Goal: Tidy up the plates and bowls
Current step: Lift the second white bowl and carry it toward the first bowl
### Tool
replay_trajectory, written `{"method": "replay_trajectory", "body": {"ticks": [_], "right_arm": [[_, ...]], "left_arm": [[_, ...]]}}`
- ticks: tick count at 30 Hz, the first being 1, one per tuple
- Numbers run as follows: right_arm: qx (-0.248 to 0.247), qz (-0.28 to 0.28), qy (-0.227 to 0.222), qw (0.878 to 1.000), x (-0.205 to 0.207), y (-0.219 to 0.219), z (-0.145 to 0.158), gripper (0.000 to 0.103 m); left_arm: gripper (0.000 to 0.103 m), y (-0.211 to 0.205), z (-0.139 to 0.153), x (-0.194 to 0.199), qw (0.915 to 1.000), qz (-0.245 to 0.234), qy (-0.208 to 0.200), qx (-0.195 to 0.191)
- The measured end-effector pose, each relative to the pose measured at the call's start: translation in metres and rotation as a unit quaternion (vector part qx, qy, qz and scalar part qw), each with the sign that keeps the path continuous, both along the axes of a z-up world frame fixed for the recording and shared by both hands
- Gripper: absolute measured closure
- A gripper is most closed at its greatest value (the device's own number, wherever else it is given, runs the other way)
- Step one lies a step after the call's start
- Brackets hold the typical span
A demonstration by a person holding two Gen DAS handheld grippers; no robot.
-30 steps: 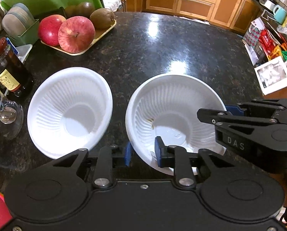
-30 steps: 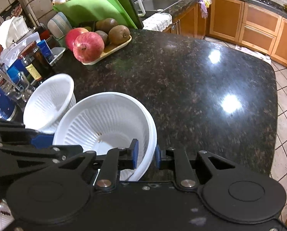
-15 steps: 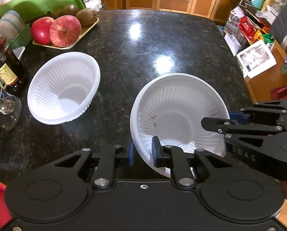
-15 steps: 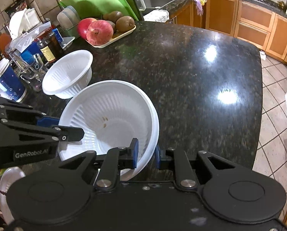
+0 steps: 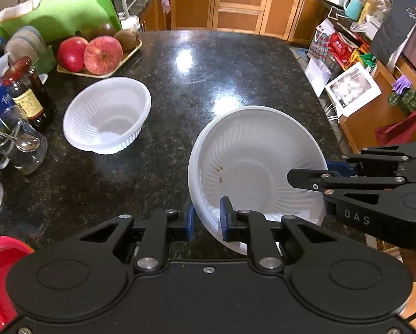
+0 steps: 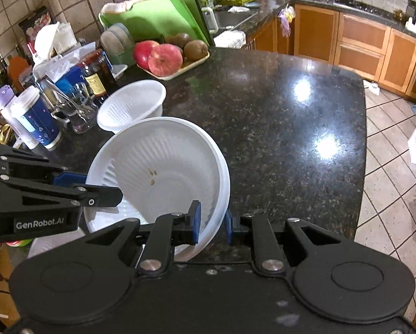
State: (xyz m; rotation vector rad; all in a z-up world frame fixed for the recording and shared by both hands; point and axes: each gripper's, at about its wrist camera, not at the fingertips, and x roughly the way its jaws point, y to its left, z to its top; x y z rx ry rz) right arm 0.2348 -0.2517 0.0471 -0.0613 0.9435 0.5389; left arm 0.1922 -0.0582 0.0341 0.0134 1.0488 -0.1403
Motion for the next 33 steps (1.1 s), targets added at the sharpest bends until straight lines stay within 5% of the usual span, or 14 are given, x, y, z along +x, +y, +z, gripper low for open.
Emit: {"method": "replay_trajectory", "body": {"ticks": [13,33], "right_arm": [[0.004,-0.009,-0.045,0.999,-0.084,0.035,0.049,0.082],[-0.021,-0.059,0.022,0.998,-0.155,0.091,0.019,0.081]], "left_arm": [[0.079,0.039,0.031,-0.049,0.9989,-0.038,-0.027,0.008],[0.079,0.082,0.002,-0.094,0.993,-0.113,0.033,0.007]]}}
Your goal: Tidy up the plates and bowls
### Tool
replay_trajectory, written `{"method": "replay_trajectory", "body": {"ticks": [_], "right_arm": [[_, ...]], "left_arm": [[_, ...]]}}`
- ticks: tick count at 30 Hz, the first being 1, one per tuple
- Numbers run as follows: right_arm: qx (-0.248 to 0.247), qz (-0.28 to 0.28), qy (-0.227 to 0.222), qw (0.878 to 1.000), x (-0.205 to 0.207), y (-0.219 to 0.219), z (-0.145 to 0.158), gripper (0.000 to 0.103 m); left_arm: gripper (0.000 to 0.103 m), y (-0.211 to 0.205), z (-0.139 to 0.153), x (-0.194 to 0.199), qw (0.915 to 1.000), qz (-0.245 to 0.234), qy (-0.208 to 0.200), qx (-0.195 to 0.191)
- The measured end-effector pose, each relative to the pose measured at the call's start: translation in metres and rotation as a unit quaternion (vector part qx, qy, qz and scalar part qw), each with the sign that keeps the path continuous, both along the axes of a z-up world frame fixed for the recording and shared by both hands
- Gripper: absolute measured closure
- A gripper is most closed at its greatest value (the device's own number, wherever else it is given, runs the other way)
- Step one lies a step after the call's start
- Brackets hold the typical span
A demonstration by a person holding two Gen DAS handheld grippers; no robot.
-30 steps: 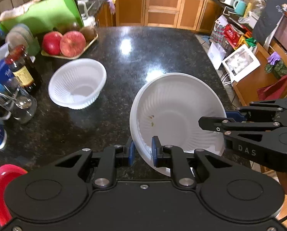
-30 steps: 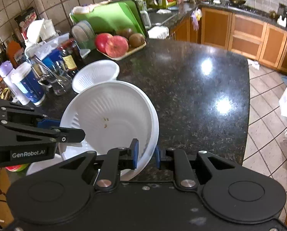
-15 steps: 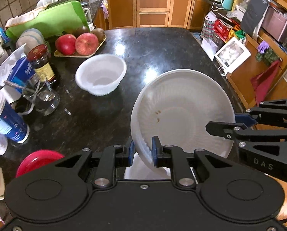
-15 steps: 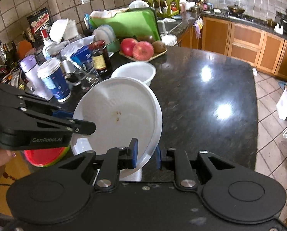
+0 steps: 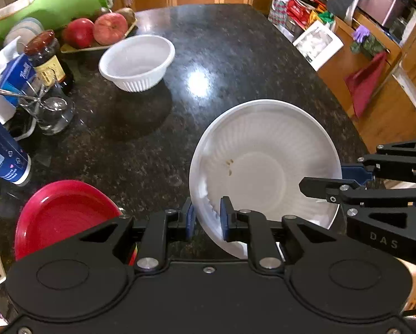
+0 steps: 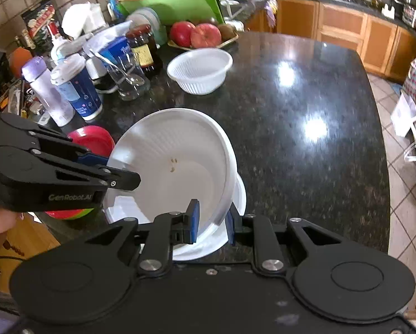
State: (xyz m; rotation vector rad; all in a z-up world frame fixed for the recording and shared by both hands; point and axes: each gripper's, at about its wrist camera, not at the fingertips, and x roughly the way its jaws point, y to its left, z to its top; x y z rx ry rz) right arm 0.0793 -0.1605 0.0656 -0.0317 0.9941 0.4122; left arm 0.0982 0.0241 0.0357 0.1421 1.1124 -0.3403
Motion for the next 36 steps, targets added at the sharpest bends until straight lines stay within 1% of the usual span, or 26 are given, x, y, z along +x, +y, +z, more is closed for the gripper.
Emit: {"method": "replay_trajectory", "body": {"ticks": [8,11,15,16,17,21,25,30,36], "right_arm": [[-0.006,-0.015,0.022,1.0,0.003,0.0,-0.013,0.081],[-0.008,-0.012,0.028,0.999,0.004,0.0,-0.015,0.079],[-0.014,-0.007,0.019,1.0,0.005,-0.001,-0.014,0.078],[-0.015,-0.006,0.018,1.0,0.006,-0.002,-0.014,0.078],[-0.016,-0.006,0.018,1.0,0.007,-0.002,-0.014,0.078],[-0.016,0.0,0.018,1.0,0.009,-0.006,-0.012,0.078],[-0.015,0.008,0.008,1.0,0.01,-0.008,-0.008,0.077],[-0.01,0.016,-0.001,1.0,0.014,-0.012,-0.005,0.077],[0.002,0.03,-0.016,0.999,0.02,-0.02,0.003,0.077]], "left_arm": [[0.078,0.0,-0.011,0.003,0.9996,-0.023,0.017,0.003],[0.077,-0.001,-0.016,0.006,0.9994,-0.023,0.026,0.001],[0.075,-0.001,-0.017,0.005,0.9995,-0.022,0.02,0.004],[0.071,-0.001,-0.017,0.005,0.9996,-0.02,0.02,0.004],[0.07,-0.001,-0.018,0.005,0.9996,-0.019,0.02,0.004],[0.07,0.0,-0.017,0.006,0.9995,-0.013,0.027,-0.002],[0.07,0.001,-0.017,0.005,0.9996,-0.008,0.026,-0.005],[0.07,0.001,-0.011,0.002,0.9999,0.002,0.015,-0.008],[0.069,0.002,-0.002,0.001,0.9994,0.032,-0.016,-0.002]]}}
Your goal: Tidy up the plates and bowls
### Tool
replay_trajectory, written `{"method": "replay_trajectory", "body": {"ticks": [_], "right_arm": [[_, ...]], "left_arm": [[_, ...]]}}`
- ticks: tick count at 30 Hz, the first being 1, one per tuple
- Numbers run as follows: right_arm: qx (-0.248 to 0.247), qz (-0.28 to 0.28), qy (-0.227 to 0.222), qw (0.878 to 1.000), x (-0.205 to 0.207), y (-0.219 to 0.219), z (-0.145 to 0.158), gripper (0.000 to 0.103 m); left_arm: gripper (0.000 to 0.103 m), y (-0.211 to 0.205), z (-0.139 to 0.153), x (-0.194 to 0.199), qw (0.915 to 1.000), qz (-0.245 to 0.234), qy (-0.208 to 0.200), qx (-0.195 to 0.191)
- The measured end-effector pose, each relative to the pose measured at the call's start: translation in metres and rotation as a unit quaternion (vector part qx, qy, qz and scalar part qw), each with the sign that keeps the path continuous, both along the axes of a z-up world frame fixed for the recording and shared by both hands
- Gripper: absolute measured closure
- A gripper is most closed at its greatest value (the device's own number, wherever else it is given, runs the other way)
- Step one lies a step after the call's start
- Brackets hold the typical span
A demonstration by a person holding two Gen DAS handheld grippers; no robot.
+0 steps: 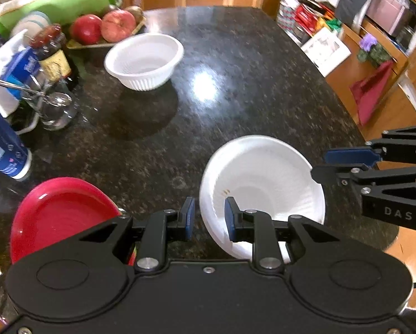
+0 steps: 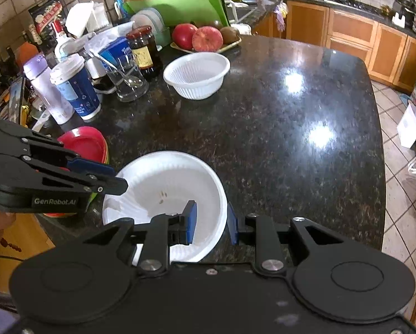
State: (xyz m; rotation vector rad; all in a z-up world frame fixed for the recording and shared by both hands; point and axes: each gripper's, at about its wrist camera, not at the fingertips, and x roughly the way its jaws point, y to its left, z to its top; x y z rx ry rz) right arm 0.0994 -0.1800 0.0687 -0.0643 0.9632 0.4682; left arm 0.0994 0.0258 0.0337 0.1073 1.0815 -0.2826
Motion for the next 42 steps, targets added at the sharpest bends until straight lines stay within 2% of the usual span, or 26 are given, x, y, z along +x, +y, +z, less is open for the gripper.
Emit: {"method": "replay_trajectory", "body": {"ticks": [9,15,17,18,19,26,33,38,42], "right_arm": [[0.024,0.035,-0.026,0.999,0.015,-0.012,0.014,0.076],[0.044,0.065,-0.052,0.996,0.023,-0.024,0.027,0.073],[0.053,0.074,-0.061,0.994,0.026,-0.029,0.032,0.072],[0.056,0.078,-0.065,0.993,0.028,-0.031,0.034,0.072],[0.06,0.08,-0.069,0.993,0.029,-0.033,0.036,0.071],[0.081,0.099,-0.09,0.988,0.049,-0.041,0.048,0.069],[0.099,0.096,-0.081,0.987,0.069,-0.038,0.054,0.067],[0.102,0.083,-0.081,0.988,0.075,-0.031,0.054,0.067],[0.108,0.06,-0.121,0.985,0.071,-0.024,0.057,0.067]], "left_arm": [[0.068,-0.001,0.006,0.007,0.9973,0.067,-0.028,0.011],[0.068,-0.006,0.011,0.007,0.9913,0.117,-0.055,0.022],[0.065,-0.008,0.014,0.008,0.9893,0.128,-0.065,0.025],[0.055,-0.009,0.016,0.008,0.9881,0.135,-0.07,0.024],[0.051,-0.009,0.017,0.009,0.9866,0.143,-0.076,0.021],[0.051,-0.01,0.032,0.013,0.9759,0.19,-0.106,0.02],[0.051,-0.012,0.052,0.018,0.9687,0.19,-0.155,0.039],[0.051,-0.004,0.058,0.033,0.9686,0.183,-0.163,0.04],[0.051,0.006,0.058,0.047,0.9724,0.17,-0.156,0.032]]}}
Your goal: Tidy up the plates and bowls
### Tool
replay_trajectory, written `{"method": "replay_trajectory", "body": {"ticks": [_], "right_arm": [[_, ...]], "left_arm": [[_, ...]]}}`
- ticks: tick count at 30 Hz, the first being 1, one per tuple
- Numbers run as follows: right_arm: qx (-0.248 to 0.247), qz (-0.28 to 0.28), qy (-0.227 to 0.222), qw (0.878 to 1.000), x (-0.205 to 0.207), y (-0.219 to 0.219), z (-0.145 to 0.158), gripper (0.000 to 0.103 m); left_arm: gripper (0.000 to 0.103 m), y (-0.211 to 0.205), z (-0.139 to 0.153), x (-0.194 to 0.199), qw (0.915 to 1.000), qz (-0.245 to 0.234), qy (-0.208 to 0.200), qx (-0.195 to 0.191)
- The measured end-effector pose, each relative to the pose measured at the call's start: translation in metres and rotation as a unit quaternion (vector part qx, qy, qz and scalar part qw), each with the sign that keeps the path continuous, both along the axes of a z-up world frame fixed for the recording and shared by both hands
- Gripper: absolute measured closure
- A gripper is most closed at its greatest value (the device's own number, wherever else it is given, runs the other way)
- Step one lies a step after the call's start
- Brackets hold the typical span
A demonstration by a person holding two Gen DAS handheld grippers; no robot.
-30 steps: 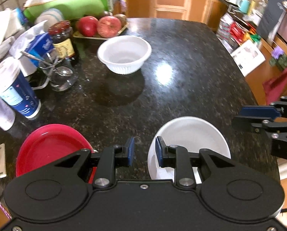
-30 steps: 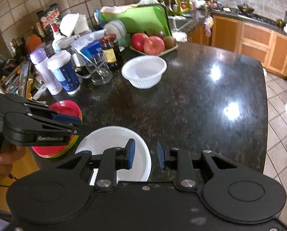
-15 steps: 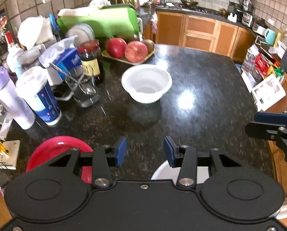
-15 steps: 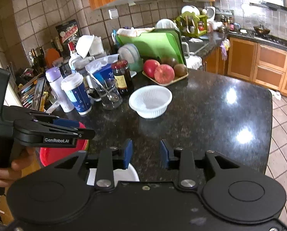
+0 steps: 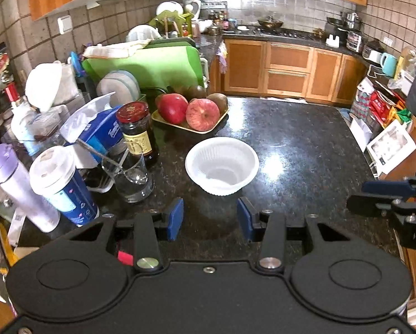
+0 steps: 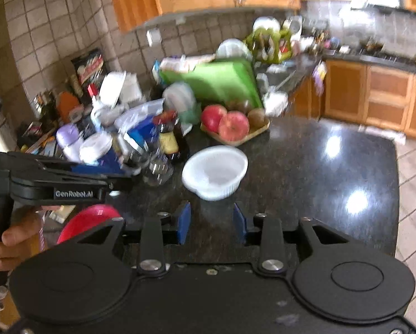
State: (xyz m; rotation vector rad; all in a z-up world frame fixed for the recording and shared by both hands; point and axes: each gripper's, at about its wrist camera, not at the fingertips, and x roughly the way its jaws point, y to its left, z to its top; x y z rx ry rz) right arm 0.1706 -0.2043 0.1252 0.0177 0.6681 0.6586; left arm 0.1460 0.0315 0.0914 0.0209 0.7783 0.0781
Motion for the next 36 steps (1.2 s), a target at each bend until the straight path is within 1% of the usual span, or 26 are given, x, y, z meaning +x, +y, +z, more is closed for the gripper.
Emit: {"method": "replay_trajectory", "body": {"ticks": [1,3,5,9,13,18,22,25,30,33,36], "right_arm": [[-0.002,-0.01,-0.019,1.0,-0.003,0.004,0.001,0.064],[-0.007,-0.021,-0.044,0.999,-0.004,0.013,0.004,0.059],[-0.004,-0.039,-0.046,0.998,-0.002,0.023,0.008,0.057],[0.019,-0.064,-0.002,0.998,0.013,0.043,0.013,0.055],[0.027,-0.086,0.022,0.996,0.032,0.065,0.013,0.055],[-0.01,-0.101,0.048,0.994,0.06,0.091,0.005,0.055],[-0.034,-0.121,0.089,0.988,0.087,0.104,-0.011,0.055],[-0.052,-0.129,0.106,0.985,0.105,0.113,-0.023,0.055],[-0.078,-0.138,0.123,0.98,0.133,0.121,-0.043,0.056],[-0.087,-0.133,0.139,0.977,0.15,0.124,-0.056,0.064],[-0.094,-0.127,0.154,0.975,0.167,0.127,-0.07,0.066]], "left_arm": [[0.051,0.004,0.0,0.004,1.0,-0.005,0.002,-0.002],[0.051,0.009,0.0,0.007,0.9998,-0.017,0.006,-0.004],[0.051,0.016,0.001,0.011,0.9995,-0.031,0.006,-0.008],[0.051,0.028,0.005,0.022,0.9988,-0.048,0.001,-0.004],[0.051,0.04,0.008,0.037,0.9977,-0.066,0.002,-0.012],[0.051,0.051,0.003,0.058,0.9975,-0.07,0.007,-0.013],[0.051,0.059,-0.007,0.079,0.9974,-0.06,0.029,-0.027],[0.051,0.062,-0.015,0.096,0.9963,-0.059,0.051,-0.037],[0.051,0.059,-0.028,0.122,0.9953,-0.054,0.077,-0.024],[0.051,0.056,-0.037,0.135,0.994,-0.055,0.092,-0.02],[0.051,0.054,-0.043,0.145,0.9927,-0.063,0.101,-0.02]]}}
